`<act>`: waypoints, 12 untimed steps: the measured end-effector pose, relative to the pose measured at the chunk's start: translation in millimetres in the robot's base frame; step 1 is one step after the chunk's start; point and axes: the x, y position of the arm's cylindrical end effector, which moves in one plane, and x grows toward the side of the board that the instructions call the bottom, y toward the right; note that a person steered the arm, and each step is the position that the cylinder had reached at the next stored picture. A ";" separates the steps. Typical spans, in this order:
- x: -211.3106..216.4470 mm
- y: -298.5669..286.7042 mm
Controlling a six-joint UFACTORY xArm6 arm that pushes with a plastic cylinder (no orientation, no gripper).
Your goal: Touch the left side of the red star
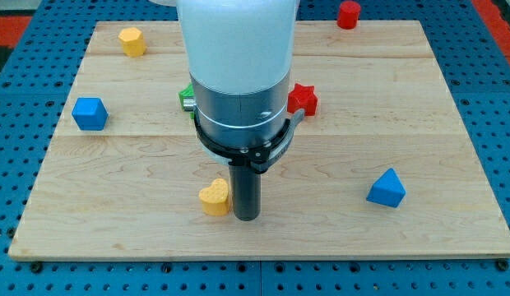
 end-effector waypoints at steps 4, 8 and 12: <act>38.7 -45.9; -48.4 -77.2; -61.2 -43.7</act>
